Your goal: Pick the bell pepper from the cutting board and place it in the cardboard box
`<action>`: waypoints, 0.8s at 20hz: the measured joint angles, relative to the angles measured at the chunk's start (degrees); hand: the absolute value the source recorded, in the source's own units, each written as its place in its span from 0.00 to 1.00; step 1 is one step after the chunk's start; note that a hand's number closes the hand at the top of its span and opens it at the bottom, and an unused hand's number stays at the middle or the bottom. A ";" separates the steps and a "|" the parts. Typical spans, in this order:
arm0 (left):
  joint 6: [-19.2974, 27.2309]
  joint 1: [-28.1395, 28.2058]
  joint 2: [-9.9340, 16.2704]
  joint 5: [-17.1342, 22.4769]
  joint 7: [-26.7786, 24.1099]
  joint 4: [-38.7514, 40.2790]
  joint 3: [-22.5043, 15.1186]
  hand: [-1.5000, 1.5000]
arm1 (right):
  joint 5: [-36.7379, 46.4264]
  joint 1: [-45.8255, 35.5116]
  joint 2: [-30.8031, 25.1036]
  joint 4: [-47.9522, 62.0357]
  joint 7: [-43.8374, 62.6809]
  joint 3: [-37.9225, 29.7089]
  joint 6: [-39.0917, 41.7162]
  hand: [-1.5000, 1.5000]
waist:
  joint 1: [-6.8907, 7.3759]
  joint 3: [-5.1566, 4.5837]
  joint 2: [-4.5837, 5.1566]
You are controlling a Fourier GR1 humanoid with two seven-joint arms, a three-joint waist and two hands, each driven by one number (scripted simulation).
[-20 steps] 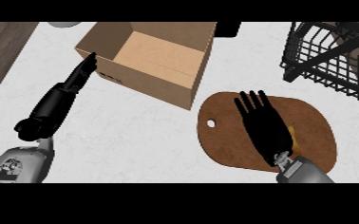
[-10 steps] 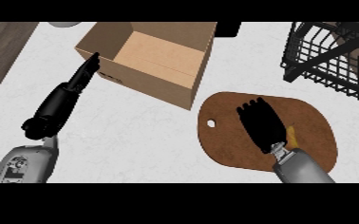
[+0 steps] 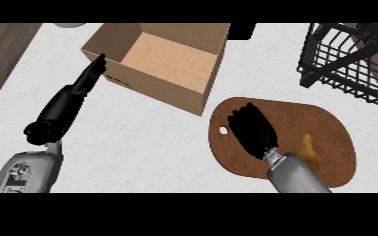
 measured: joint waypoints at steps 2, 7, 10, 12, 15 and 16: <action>-0.32 -1.00 -0.41 -0.21 -0.19 0.37 -0.80 0.50 | -2.03 -1.89 5.41 0.98 0.97 3.01 1.84 1.00 | 1.54 -0.06 0.41; -1.67 -3.21 -1.45 -0.25 -0.46 0.20 -3.07 0.50 | -12.47 -6.25 12.03 1.85 1.54 7.24 1.64 1.00 | 6.91 0.22 1.83; -2.03 -4.22 -2.08 -0.51 -0.45 0.67 -4.10 0.50 | -18.22 -10.84 13.70 2.00 3.16 9.16 -1.20 1.00 | 8.42 0.26 1.91; -2.31 -5.19 -2.21 -0.59 -0.30 1.07 -4.42 0.50 | -21.26 -14.77 14.29 2.15 4.79 10.44 -2.99 1.00 | 8.99 0.22 1.79; -2.21 -5.99 -2.86 -0.89 0.16 2.02 -4.97 0.50 | -25.19 -21.34 14.79 2.45 7.98 12.01 -5.68 1.00 | 9.18 0.13 1.51; -2.11 -6.55 -3.06 -0.81 0.37 2.40 -4.85 0.50 | -26.52 -23.34 14.89 2.60 9.12 12.34 -6.96 1.00 | 9.10 0.11 1.46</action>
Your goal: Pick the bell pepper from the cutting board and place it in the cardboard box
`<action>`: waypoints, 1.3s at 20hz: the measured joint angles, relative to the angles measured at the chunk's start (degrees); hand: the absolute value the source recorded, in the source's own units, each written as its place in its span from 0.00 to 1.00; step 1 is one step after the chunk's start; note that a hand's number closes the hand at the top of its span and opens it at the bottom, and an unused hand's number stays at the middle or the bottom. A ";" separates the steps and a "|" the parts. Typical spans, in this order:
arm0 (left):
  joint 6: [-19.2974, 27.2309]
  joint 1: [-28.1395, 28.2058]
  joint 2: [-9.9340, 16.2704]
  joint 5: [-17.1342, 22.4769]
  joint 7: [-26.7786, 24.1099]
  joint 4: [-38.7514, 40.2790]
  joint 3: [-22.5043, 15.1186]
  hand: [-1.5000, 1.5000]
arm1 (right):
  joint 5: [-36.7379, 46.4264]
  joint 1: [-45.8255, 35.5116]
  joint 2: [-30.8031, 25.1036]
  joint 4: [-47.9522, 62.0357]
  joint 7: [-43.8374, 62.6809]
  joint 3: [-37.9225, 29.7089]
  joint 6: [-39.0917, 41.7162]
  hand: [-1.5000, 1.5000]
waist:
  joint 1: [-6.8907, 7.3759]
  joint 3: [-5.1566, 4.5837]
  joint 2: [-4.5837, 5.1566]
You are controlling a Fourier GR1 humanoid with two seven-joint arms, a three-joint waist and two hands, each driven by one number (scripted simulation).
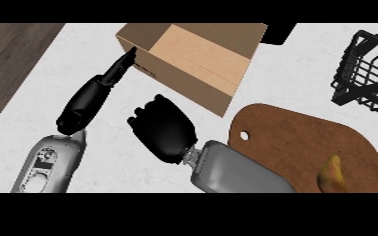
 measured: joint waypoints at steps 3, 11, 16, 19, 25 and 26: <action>-0.21 -0.39 -0.03 0.13 0.11 0.39 0.08 0.50 | -4.21 -5.19 0.19 0.39 5.11 0.18 -3.76 1.00 | -0.11 -0.07 -0.30; 0.06 -0.97 0.07 0.03 0.20 1.39 0.79 0.50 | -12.11 -17.07 0.33 4.99 21.95 -5.37 -16.35 1.00 | -1.30 -0.16 -0.63; 0.30 -0.89 0.50 -0.06 -0.49 2.39 1.73 0.50 | -15.83 -25.50 0.35 13.32 28.76 -7.87 -23.73 1.00 | -2.25 -0.20 -0.43; 1.16 -0.69 0.19 -0.74 -0.43 2.10 1.68 0.50 | -18.80 -30.03 0.36 20.05 29.24 -9.25 -26.79 1.00 | -2.92 -0.19 -0.36; 1.27 -0.01 0.23 -0.75 -0.27 1.53 2.08 0.50 | -22.99 -37.40 0.36 34.71 25.16 -10.58 -25.42 1.00 | -3.86 -0.18 -0.22; 1.52 0.51 0.05 -1.03 -0.46 1.32 1.87 0.50 | -23.92 -37.88 0.35 36.94 24.12 -11.01 -24.23 1.00 | -3.92 -0.18 -0.16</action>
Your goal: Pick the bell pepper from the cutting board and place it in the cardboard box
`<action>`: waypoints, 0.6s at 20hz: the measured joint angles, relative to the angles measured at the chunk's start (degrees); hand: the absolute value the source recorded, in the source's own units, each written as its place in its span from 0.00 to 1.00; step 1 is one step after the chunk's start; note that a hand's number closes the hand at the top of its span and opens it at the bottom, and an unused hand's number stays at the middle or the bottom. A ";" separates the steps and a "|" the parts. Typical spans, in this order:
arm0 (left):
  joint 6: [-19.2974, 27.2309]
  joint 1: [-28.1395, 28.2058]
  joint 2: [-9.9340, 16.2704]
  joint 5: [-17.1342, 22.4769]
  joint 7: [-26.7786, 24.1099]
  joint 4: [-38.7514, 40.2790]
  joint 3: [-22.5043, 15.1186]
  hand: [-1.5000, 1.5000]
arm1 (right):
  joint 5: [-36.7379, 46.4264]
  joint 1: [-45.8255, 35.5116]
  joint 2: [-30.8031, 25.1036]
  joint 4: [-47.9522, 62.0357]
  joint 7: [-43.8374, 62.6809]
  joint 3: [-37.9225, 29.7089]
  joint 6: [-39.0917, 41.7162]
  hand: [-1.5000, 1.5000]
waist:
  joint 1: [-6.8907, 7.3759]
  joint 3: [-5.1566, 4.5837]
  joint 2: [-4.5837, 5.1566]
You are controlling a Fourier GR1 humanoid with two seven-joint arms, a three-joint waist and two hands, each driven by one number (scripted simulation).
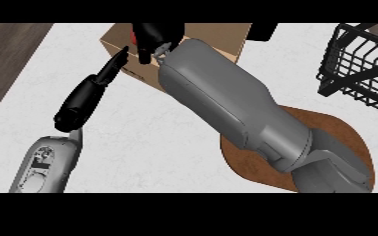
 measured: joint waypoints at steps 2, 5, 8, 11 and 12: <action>-0.11 -0.17 0.39 0.15 0.19 0.00 0.53 0.50 | -2.43 -0.60 0.00 3.57 -2.09 -1.21 3.88 1.00 | -0.54 0.02 0.01; -0.42 0.01 0.98 0.32 -0.31 -0.13 1.11 0.50 | -5.35 -1.92 0.00 9.25 -5.66 -3.25 8.91 1.00 | -0.72 0.03 0.17; -0.50 0.88 1.37 0.40 -0.14 -0.89 1.51 0.50 | -6.99 -2.44 -0.25 14.58 -10.43 -4.91 13.14 1.00 | -1.11 0.06 0.13; -0.43 0.59 1.00 0.23 -0.29 -0.30 1.38 0.50 | -7.70 -3.18 -0.12 19.37 -12.91 -5.21 17.31 1.00 | -1.26 0.06 0.24; -0.46 0.48 1.07 0.24 -0.51 0.23 1.59 0.50 | -7.98 -3.36 -0.09 20.86 -13.84 -5.56 18.56 0.00 | -1.43 0.06 0.25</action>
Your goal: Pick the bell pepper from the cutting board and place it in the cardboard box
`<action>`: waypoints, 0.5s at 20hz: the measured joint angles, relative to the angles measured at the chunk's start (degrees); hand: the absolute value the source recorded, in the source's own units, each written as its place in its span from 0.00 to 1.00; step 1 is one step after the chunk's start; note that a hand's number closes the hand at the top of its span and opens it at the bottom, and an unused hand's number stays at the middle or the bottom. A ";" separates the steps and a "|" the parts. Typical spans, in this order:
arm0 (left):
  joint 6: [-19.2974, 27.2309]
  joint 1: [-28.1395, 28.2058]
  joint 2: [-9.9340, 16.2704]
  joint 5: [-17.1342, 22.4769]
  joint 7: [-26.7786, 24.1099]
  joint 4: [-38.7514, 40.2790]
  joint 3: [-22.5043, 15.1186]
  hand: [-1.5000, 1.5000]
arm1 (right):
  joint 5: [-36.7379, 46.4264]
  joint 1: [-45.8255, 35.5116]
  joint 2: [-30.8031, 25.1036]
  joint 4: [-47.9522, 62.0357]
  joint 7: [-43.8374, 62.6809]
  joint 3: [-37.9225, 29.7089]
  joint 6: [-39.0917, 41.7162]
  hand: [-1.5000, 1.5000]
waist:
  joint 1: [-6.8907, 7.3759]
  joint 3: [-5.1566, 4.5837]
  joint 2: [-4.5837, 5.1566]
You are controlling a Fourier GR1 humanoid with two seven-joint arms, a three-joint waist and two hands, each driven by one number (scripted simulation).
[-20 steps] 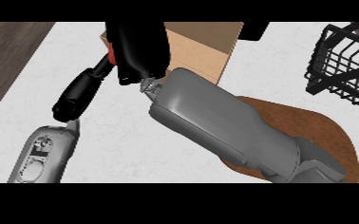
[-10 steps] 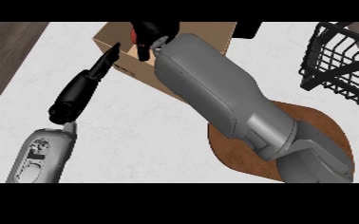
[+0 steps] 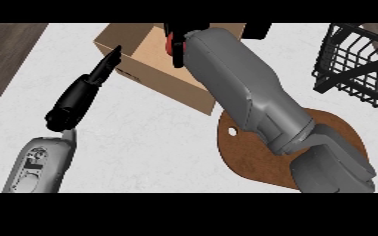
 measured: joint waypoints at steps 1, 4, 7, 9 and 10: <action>0.42 -0.19 -0.36 -0.25 0.08 0.13 -0.09 0.50 | -0.27 -0.10 0.02 1.38 -0.91 -0.28 1.28 0.00 | -0.07 0.00 0.01; 0.74 0.14 -0.75 -0.46 0.49 -0.82 -0.32 0.50 | -1.14 0.14 -0.27 4.19 -6.34 -1.36 4.81 0.00 | -0.15 0.05 -0.02; 0.50 1.08 -0.52 -0.21 0.43 -1.63 -0.02 0.50 | -2.24 -0.22 -0.40 5.32 -11.83 -3.02 6.12 0.00 | -0.24 0.07 -0.12; 0.56 0.95 -0.60 -0.21 0.28 -1.52 0.08 0.50 | -3.42 0.12 -0.34 4.95 -15.36 -4.67 3.84 0.00 | -0.23 0.09 -0.03; 0.47 1.12 -0.58 -0.14 0.49 -1.97 0.05 0.50 | -4.44 0.24 -0.35 4.40 -16.87 -6.07 1.99 0.00 | -0.21 0.12 -0.07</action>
